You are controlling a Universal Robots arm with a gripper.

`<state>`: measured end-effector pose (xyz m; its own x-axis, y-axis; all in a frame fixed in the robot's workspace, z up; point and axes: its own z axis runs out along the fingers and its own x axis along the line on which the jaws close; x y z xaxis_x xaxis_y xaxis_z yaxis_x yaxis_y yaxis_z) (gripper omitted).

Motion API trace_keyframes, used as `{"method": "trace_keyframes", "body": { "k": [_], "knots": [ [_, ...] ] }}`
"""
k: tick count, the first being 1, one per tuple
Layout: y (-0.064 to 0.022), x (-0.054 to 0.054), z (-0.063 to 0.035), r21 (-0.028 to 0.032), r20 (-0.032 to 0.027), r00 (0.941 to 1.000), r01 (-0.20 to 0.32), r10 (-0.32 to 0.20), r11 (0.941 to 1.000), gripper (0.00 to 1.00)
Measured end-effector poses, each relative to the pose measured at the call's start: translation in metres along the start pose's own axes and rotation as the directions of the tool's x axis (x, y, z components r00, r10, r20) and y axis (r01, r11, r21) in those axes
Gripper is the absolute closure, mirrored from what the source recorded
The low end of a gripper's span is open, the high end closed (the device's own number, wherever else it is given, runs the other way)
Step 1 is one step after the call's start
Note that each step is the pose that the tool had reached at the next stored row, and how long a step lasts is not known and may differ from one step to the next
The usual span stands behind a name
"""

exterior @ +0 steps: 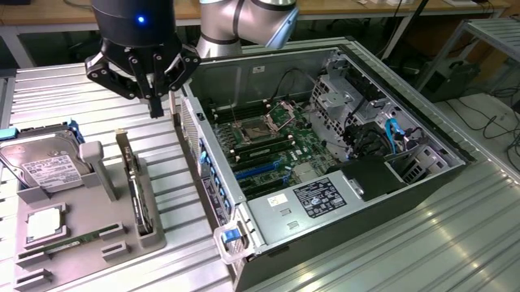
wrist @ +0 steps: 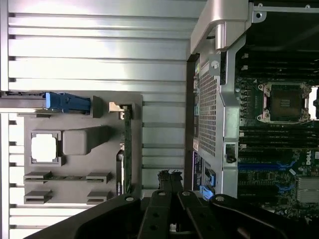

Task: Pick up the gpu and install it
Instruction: 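Reach for the gpu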

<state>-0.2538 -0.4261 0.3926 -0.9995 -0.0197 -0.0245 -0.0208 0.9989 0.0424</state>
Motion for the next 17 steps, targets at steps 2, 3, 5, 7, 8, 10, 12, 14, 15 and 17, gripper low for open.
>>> {"method": "trace_keyframes", "body": {
  "k": [2,3,5,7,8,10,12,14,15,17],
  "knots": [
    [-0.0005,0.004,-0.0001,0.0000,-0.0001,1.0000,0.002,-0.002,1.0000,0.89],
    [-0.0007,0.006,-0.0002,0.0000,-0.0002,1.0000,0.004,-0.004,1.0000,0.89],
    [-0.0011,0.009,-0.0003,-0.0001,-0.0002,1.0000,0.005,-0.005,1.0000,0.89],
    [-0.0014,0.013,-0.0003,-0.0002,-0.0003,1.0000,0.007,-0.007,1.0000,0.89],
    [-0.0015,0.015,-0.0004,-0.0002,-0.0003,1.0000,0.008,-0.008,1.0000,0.89],
    [-0.0018,0.018,-0.0005,-0.0002,-0.0004,1.0000,0.009,-0.009,1.0000,0.89],
    [-0.0020,0.022,-0.0006,-0.0003,-0.0004,0.9999,0.011,-0.011,0.9999,0.89],
    [-0.0023,0.025,-0.0007,-0.0003,-0.0006,0.9999,0.013,-0.013,0.9999,0.89],
    [-0.0025,0.027,-0.0008,-0.0003,-0.0006,0.9999,0.014,-0.014,0.9999,0.89],
    [-0.0029,0.030,-0.0008,-0.0003,-0.0006,0.9999,0.015,-0.015,0.9999,0.89]
  ]
}}
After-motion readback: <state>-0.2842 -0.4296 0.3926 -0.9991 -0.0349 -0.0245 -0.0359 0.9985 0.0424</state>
